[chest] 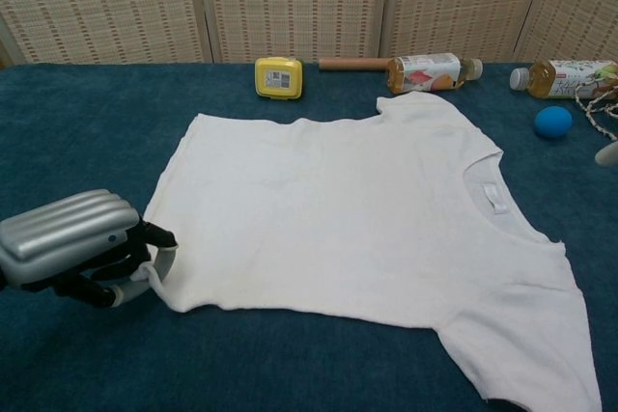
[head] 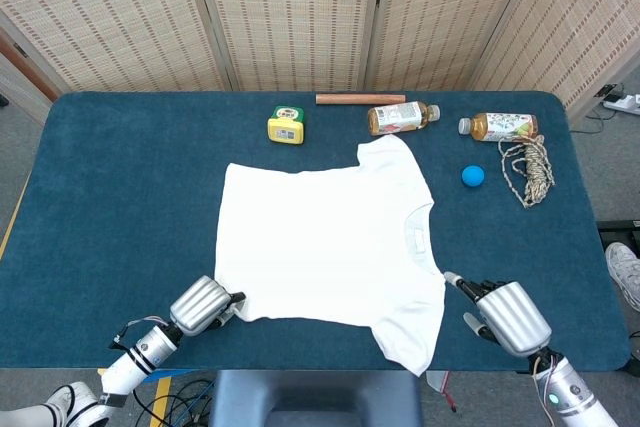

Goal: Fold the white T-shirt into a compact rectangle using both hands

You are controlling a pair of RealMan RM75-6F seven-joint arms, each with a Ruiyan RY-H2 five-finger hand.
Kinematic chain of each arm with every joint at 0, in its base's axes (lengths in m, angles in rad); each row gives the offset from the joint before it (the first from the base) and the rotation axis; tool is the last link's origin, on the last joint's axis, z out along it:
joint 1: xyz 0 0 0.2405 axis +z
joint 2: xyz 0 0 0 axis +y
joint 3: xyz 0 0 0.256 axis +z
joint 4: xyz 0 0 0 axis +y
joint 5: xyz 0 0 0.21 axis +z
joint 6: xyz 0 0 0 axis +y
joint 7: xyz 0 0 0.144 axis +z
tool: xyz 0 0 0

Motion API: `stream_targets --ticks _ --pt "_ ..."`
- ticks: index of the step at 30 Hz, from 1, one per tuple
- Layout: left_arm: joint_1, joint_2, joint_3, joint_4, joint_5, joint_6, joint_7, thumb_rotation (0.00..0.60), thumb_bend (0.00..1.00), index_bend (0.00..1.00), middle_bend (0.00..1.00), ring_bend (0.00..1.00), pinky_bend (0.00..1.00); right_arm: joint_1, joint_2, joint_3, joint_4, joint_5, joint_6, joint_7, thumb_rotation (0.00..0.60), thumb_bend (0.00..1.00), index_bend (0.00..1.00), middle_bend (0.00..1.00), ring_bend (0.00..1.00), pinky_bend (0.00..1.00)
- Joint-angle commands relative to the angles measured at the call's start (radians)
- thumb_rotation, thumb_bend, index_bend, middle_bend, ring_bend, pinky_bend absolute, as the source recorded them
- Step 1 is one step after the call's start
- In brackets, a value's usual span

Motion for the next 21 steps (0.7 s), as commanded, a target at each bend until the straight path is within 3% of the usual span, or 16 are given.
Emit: stream_targets --ticks 1,6,21 --pt "0.000 0.002 0.000 -0.007 -0.003 0.001 0.005 0.600 0.49 0.61 0.94 0.89 0.98 0.030 -0.056 -0.021 0.062 -0.025 -0.032 0.035 0.600 0.20 0.34 0.82 0.91 1.00" --pt "0.002 0.009 0.003 -0.020 -0.011 -0.002 0.011 0.600 0.49 0.61 0.94 0.89 0.98 0.052 -0.109 -0.036 0.154 -0.038 -0.050 0.066 0.600 0.19 0.38 0.89 0.98 1.00" --pt "0.008 0.007 0.003 -0.030 -0.029 -0.002 0.012 0.600 0.49 0.60 0.94 0.89 0.98 0.111 -0.181 -0.053 0.355 -0.014 -0.108 0.125 0.600 0.20 0.39 0.90 0.98 1.00"
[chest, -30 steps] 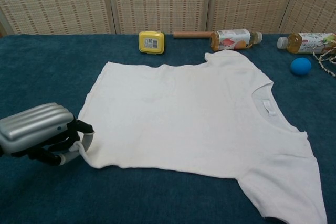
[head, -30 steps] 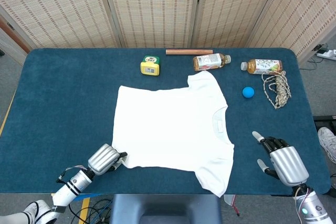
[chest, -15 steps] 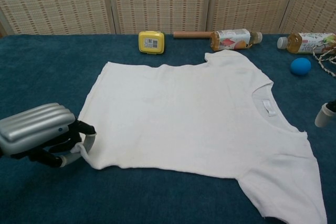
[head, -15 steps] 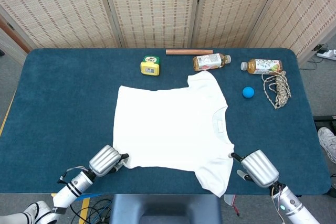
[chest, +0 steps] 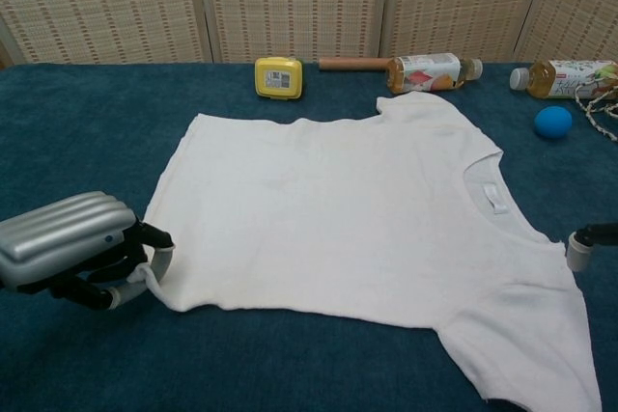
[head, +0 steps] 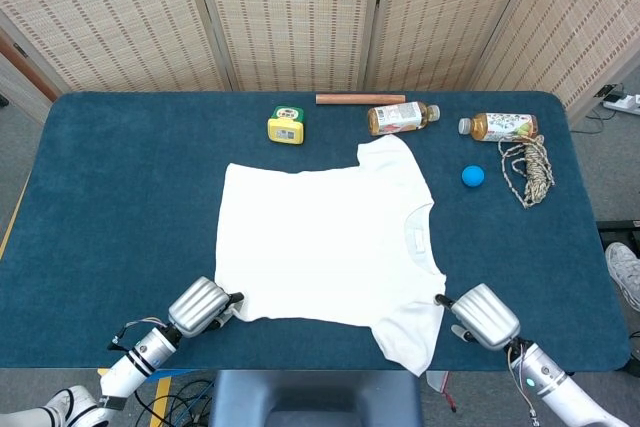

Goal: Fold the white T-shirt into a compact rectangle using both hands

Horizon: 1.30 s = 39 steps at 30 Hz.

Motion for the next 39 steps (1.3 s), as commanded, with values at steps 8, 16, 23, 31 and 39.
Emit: stream_targets --ticks 8,16,23,31,39 --pt "0.006 0.000 0.001 0.005 -0.010 0.003 -0.005 0.600 0.49 0.60 0.94 0.89 0.98 0.042 -0.062 -0.002 0.119 0.032 -0.036 0.055 0.600 0.20 0.39 0.90 0.98 1.00" --pt "0.011 -0.003 0.001 0.009 -0.013 0.008 -0.009 0.600 0.49 0.60 0.94 0.89 0.98 0.068 -0.092 -0.006 0.155 0.043 -0.053 0.067 0.600 0.21 0.41 0.90 0.98 1.00" --pt "0.014 -0.004 0.000 0.016 -0.015 0.012 -0.015 0.600 0.49 0.60 0.94 0.89 0.98 0.086 -0.116 -0.013 0.178 0.050 -0.065 0.070 0.600 0.21 0.41 0.90 0.98 1.00" --pt "0.014 -0.006 -0.001 0.023 -0.017 0.014 -0.022 0.600 0.49 0.60 0.94 0.89 0.98 0.105 -0.138 -0.012 0.191 0.061 -0.074 0.070 0.600 0.24 0.43 0.90 0.98 1.00" --pt "0.019 -0.010 0.000 0.032 -0.017 0.021 -0.031 0.600 0.49 0.60 0.94 0.89 0.98 0.112 -0.154 -0.020 0.210 0.069 -0.073 0.076 0.600 0.29 0.48 0.90 0.98 1.00"
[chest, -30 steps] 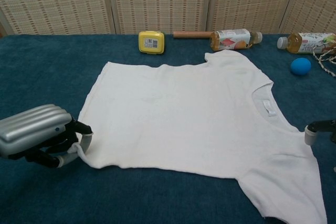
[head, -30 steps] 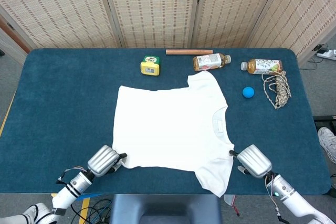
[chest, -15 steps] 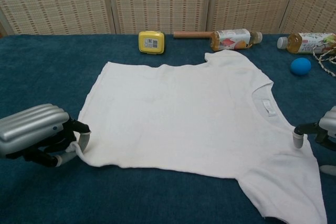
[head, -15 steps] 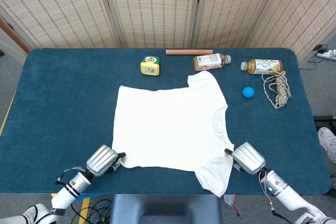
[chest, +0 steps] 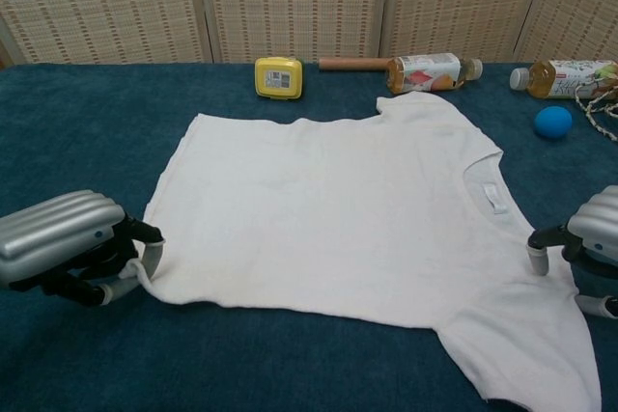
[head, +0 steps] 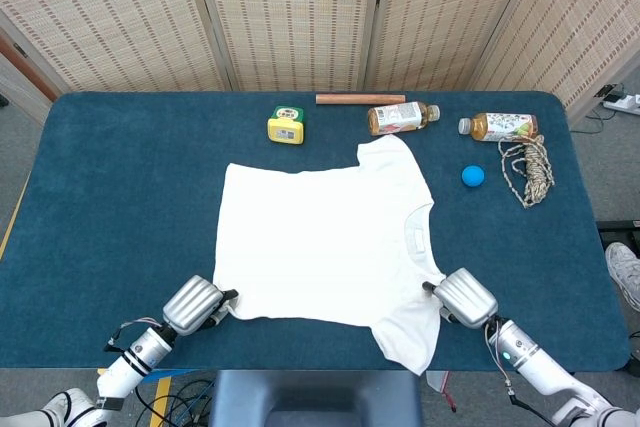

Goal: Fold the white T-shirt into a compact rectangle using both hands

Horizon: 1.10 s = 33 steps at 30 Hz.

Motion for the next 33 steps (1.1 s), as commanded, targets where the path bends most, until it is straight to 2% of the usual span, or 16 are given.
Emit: stream_targets --ticks 1,11,18,27,33 --pt "0.001 -0.002 0.000 0.003 0.001 0.003 -0.004 0.600 0.49 0.60 0.94 0.89 0.98 0.002 -0.007 -0.001 0.007 0.003 0.003 0.006 0.600 0.30 0.49 0.91 0.98 1.00" --pt "0.000 -0.005 0.001 0.014 0.007 0.012 -0.031 0.600 0.49 0.61 0.94 0.89 0.98 0.009 -0.029 -0.003 0.035 0.011 0.017 0.016 0.600 0.47 0.65 0.91 0.99 1.00" --pt "-0.004 0.011 0.003 -0.004 0.007 0.015 -0.075 0.600 0.51 0.63 0.94 0.89 0.98 -0.001 -0.008 -0.011 -0.004 0.011 0.052 0.030 0.600 0.58 0.74 0.92 0.99 1.00" --pt "0.018 0.085 0.037 -0.068 0.025 0.048 -0.101 0.600 0.52 0.65 0.94 0.88 0.98 -0.040 0.086 -0.027 -0.122 -0.013 0.165 0.033 0.600 0.61 0.78 0.93 1.00 1.00" --pt "0.045 0.164 0.066 -0.159 0.032 0.074 -0.118 0.600 0.52 0.65 0.94 0.89 0.98 -0.061 0.162 -0.055 -0.207 -0.050 0.222 0.030 0.600 0.61 0.79 0.94 1.00 1.00"
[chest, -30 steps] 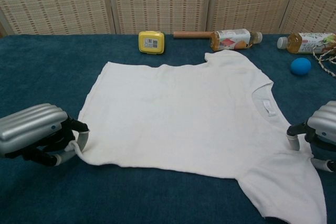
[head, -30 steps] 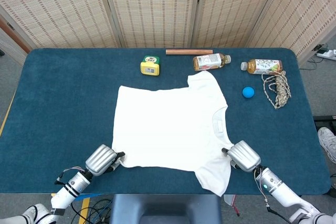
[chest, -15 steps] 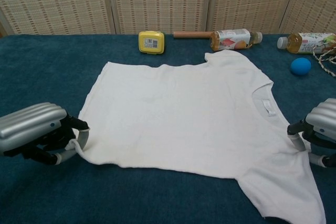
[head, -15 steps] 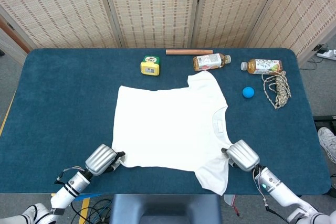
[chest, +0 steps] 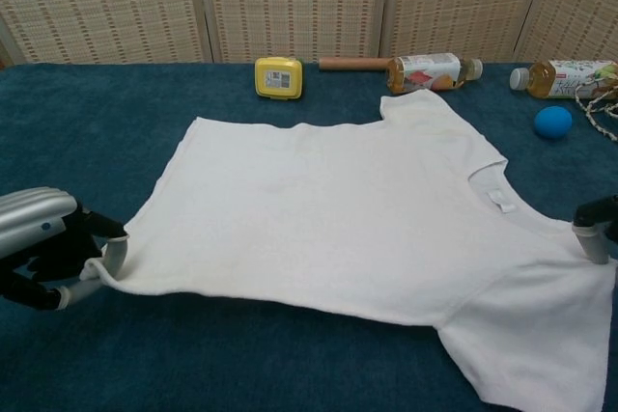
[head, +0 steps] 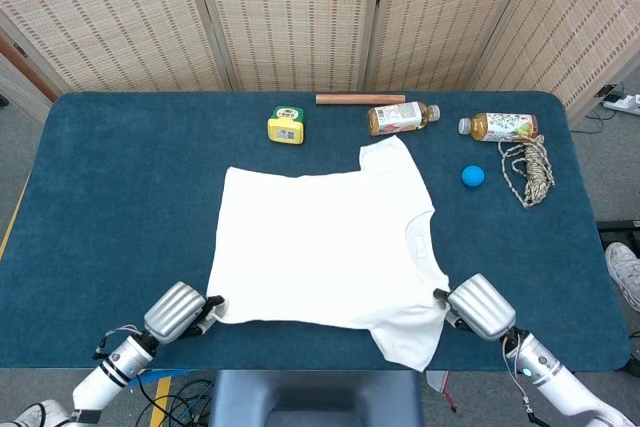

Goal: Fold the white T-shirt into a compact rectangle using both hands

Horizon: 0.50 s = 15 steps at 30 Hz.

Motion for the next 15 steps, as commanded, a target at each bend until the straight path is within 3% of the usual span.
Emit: stream_targets --ticks 1,15 --pt "0.019 0.057 0.028 -0.066 0.009 0.015 -0.010 0.600 0.52 0.65 0.94 0.89 0.98 -0.017 0.045 -0.024 -0.043 -0.034 0.038 -0.001 0.600 0.61 0.80 0.94 1.00 1.00" --pt "0.072 0.235 0.150 -0.278 0.108 0.058 -0.033 0.600 0.52 0.65 0.94 0.89 0.98 -0.097 0.124 -0.078 -0.106 -0.101 0.153 0.001 0.600 0.61 0.82 0.96 1.00 1.00"
